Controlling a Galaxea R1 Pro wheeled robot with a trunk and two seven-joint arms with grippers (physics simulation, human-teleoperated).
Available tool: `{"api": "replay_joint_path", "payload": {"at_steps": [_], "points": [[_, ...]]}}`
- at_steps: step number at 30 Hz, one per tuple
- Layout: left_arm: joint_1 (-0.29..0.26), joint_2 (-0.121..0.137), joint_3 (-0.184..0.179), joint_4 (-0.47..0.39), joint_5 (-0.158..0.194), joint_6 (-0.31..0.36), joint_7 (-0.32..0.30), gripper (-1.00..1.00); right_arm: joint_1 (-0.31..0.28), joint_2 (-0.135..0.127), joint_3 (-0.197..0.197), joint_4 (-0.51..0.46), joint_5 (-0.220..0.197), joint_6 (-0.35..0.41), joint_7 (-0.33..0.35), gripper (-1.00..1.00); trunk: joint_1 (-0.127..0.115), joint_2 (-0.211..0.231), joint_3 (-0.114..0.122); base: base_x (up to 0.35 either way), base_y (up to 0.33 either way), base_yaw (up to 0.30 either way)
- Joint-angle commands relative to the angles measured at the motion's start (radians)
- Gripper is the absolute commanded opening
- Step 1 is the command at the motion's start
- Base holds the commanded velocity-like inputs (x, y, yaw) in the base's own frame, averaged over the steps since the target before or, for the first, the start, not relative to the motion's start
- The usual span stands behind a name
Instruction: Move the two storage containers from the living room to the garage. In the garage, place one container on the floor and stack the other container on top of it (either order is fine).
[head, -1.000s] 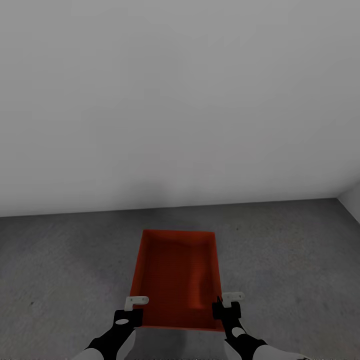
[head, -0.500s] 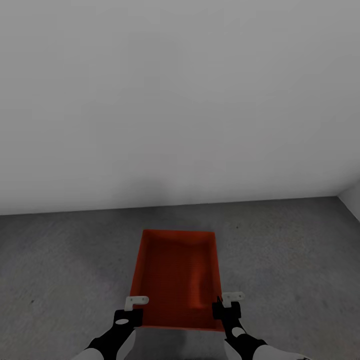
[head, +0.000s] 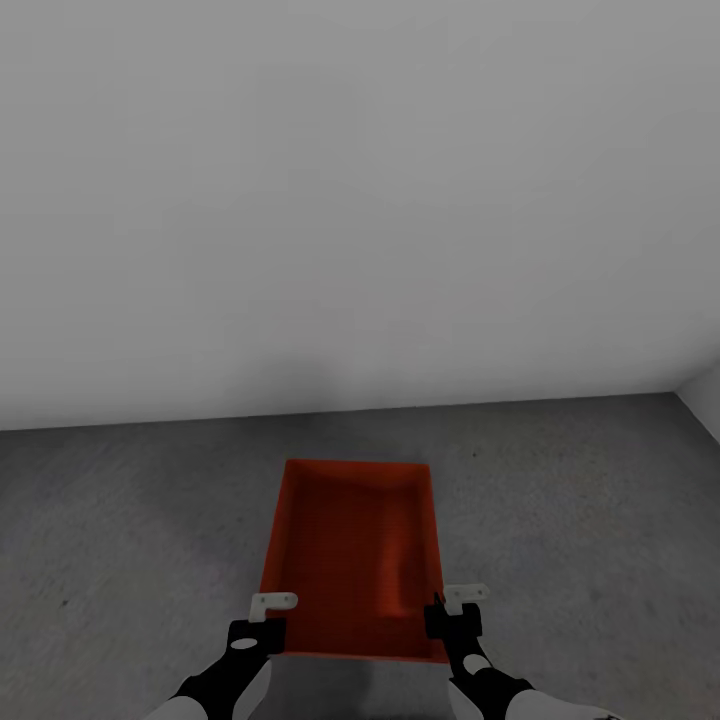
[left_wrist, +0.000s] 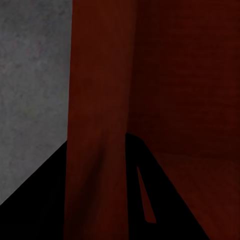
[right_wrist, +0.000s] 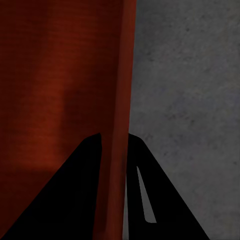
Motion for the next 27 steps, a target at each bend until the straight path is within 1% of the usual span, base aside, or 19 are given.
{"api": "replay_joint_path", "payload": {"at_steps": [1,15,18,27], "points": [[0.0,0.001,-0.033,0.004,0.03,0.002,0.009,-1.0,-0.001,-0.01,-0.012,-0.002,0.01,-0.04,-0.004,-1.0,0.0,0.0,-0.001,0.0,0.0,0.0],[0.0,0.001,-0.033,0.005,0.03,0.003,0.009,-1.0,-0.001,-0.009,-0.012,-0.001,0.001,-0.043,-0.007,-1.0,0.0,0.0,-0.001,0.0,0.0,0.01],[0.0,0.001,-0.033,0.005,0.029,0.003,0.009,-1.0,-0.001,-0.009,-0.012,-0.001,0.001,-0.043,-0.007,-1.0,0.0,0.0,-0.001,0.0,0.0,0.168],[0.0,0.001,-0.033,0.005,0.03,0.003,0.009,-1.0,-0.001,-0.01,-0.012,-0.001,0.001,-0.043,-0.007,-1.0,0.0,0.0,-0.001,0.0,0.0,0.26]]}}
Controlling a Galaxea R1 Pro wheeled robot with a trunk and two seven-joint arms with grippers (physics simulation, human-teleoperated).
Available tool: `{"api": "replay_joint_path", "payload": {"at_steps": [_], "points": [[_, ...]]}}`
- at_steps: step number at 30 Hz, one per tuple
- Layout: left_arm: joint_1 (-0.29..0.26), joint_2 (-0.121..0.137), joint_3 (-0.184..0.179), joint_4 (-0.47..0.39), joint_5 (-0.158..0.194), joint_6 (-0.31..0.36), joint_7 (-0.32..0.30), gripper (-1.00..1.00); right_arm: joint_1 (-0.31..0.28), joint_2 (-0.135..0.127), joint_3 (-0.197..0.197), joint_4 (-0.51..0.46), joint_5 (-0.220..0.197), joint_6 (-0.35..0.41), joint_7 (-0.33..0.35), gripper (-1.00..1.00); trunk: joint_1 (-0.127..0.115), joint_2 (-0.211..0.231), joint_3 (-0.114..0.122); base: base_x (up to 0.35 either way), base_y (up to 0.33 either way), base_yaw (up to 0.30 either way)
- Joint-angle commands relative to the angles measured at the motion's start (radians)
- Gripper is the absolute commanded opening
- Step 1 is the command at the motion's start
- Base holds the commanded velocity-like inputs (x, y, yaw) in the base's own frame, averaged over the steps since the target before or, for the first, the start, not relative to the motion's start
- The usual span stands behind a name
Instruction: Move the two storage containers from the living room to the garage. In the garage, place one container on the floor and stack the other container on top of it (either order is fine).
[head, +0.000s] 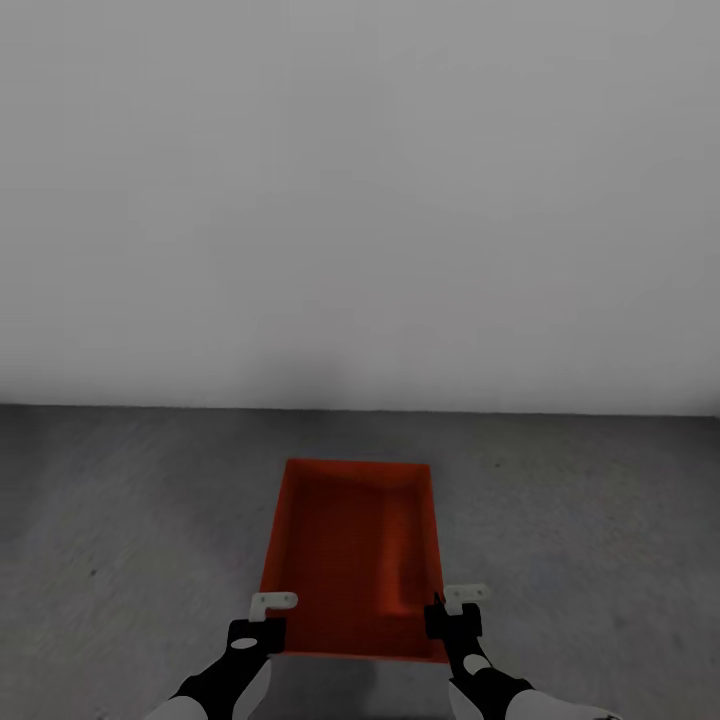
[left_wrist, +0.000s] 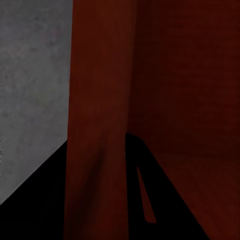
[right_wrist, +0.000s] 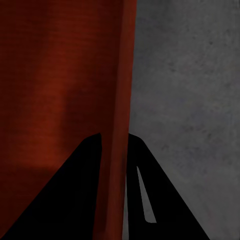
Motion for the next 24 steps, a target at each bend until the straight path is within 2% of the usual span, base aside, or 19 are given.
{"api": "replay_joint_path", "payload": {"at_steps": [1,10,24], "points": [[0.0,0.001,-0.032,0.008,0.029,0.002,0.009,-1.0,-0.001,-0.011,-0.013,-0.002,0.003,-0.041,-0.005,-1.0,0.0,0.0,-0.001,0.0,0.0,0.268],[0.0,0.001,-0.032,0.007,0.029,0.002,0.009,-1.0,-0.001,-0.011,-0.013,-0.002,0.003,-0.041,-0.004,-1.0,0.0,0.0,-0.001,0.0,0.0,0.242],[0.0,0.001,-0.032,0.007,0.029,0.002,0.009,-1.0,-0.001,-0.011,-0.014,-0.003,0.002,-0.04,-0.004,-1.0,0.0,0.0,-0.001,0.0,0.0,0.017]]}}
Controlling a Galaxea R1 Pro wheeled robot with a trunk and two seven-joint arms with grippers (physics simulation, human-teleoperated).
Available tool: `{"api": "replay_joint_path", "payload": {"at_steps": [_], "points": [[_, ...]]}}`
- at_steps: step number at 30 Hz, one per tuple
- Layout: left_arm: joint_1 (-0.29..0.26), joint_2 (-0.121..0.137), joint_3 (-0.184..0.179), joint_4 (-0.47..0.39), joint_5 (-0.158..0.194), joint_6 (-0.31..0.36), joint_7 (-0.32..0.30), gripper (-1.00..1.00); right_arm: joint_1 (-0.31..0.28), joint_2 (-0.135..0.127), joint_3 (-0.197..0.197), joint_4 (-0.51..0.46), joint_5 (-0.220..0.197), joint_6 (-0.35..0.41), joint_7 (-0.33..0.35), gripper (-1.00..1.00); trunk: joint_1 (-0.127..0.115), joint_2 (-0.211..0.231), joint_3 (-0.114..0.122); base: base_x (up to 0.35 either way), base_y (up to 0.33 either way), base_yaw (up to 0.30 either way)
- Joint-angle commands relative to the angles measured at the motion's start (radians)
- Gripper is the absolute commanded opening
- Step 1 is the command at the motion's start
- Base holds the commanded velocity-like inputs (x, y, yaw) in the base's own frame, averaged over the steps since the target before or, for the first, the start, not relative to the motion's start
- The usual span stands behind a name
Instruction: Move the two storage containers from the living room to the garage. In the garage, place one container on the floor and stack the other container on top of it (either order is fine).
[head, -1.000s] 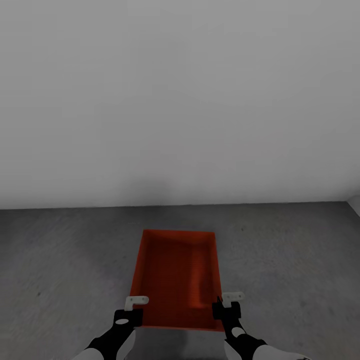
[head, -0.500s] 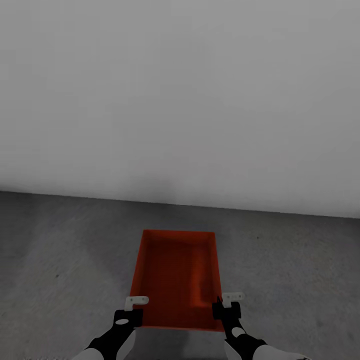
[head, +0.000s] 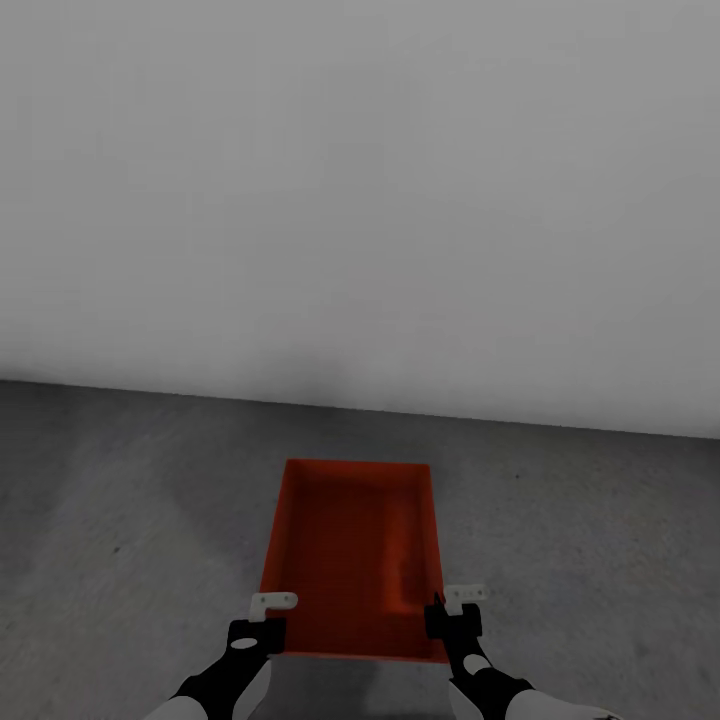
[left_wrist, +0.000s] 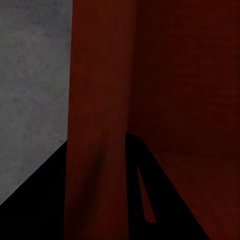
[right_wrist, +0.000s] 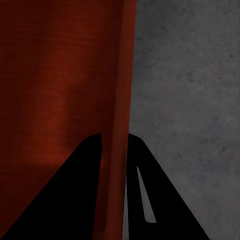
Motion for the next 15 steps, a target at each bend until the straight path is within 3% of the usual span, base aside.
{"api": "replay_joint_path", "payload": {"at_steps": [1,15], "points": [[0.0,0.001,-0.032,0.006,0.029,0.002,0.009,-1.0,-0.001,-0.011,-0.016,-0.002,0.005,-0.04,-0.005,-1.0,0.0,0.0,-0.001,0.0,0.0,0.0],[0.0,0.001,-0.032,0.006,0.03,0.002,0.009,-1.0,-0.001,-0.009,-0.016,-0.002,0.006,-0.041,-0.006,-1.0,0.0,0.0,-0.001,0.0,0.0,0.0]]}}
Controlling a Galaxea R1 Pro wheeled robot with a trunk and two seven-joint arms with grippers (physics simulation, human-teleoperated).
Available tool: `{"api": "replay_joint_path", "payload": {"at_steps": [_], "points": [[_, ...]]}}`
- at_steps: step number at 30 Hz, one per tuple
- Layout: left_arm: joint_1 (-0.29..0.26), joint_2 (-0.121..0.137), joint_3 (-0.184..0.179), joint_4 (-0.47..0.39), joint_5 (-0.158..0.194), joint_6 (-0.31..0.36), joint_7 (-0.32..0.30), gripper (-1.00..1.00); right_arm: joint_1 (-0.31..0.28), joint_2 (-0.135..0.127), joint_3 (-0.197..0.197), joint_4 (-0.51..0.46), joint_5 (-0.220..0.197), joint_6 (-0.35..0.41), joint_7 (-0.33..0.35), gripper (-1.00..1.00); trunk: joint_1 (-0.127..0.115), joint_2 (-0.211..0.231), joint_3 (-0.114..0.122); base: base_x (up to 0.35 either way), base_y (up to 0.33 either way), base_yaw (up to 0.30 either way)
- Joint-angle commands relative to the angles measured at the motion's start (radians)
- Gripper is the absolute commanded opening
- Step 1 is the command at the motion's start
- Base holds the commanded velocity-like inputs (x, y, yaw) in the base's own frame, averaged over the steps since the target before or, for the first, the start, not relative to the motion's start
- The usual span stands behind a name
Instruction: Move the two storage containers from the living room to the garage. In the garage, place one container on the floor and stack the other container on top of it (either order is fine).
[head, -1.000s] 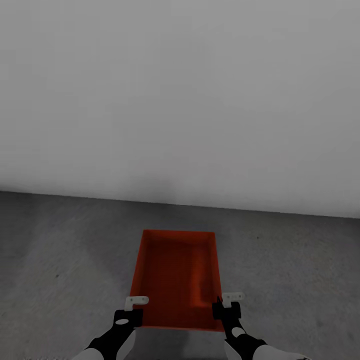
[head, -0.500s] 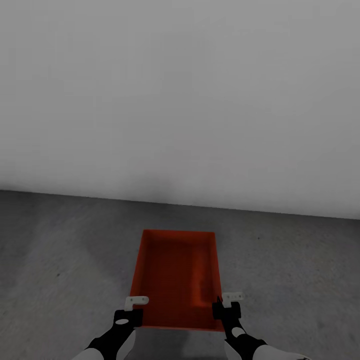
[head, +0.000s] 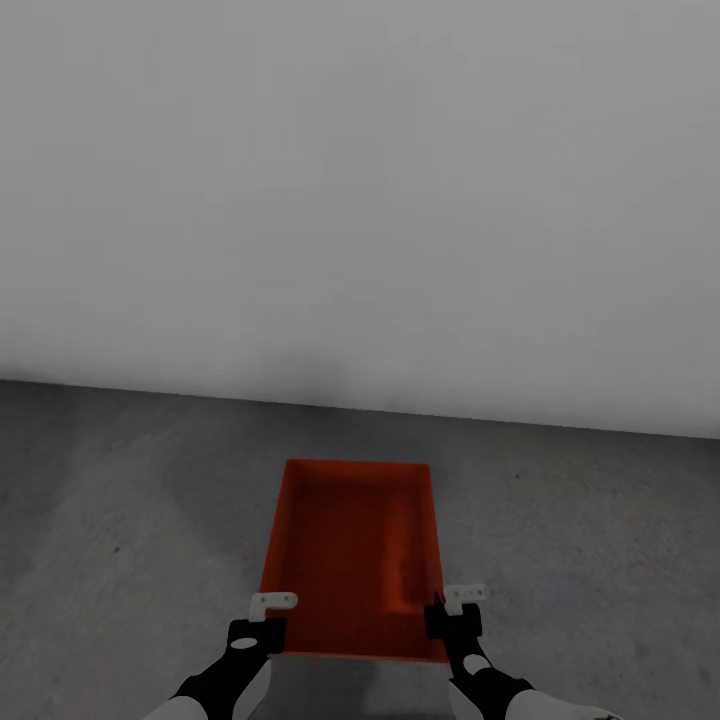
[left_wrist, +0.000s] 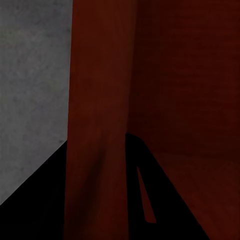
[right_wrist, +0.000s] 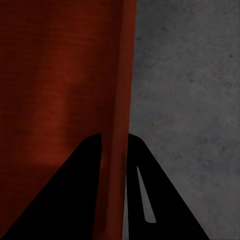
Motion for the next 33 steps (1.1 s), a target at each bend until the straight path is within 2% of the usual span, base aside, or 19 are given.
{"api": "replay_joint_path", "payload": {"at_steps": [1,11,33], "points": [[0.0,0.001,-0.032,0.007,0.03,0.002,0.009,-1.0,-0.001,-0.009,-0.014,-0.002,0.003,-0.041,-0.005,-1.0,0.0,0.0,-0.001,0.0,0.0,0.0],[0.0,0.001,-0.031,0.007,0.03,0.002,0.01,-1.0,-0.001,-0.009,-0.014,-0.002,0.002,-0.04,-0.005,-1.0,0.0,0.0,-0.003,0.0,0.0,0.0],[0.0,0.001,-0.031,0.007,0.031,0.002,0.013,-1.0,-0.001,-0.009,-0.014,-0.002,0.003,-0.04,-0.005,-1.0,0.0,0.0,-0.036,0.0,0.0,0.0]]}}
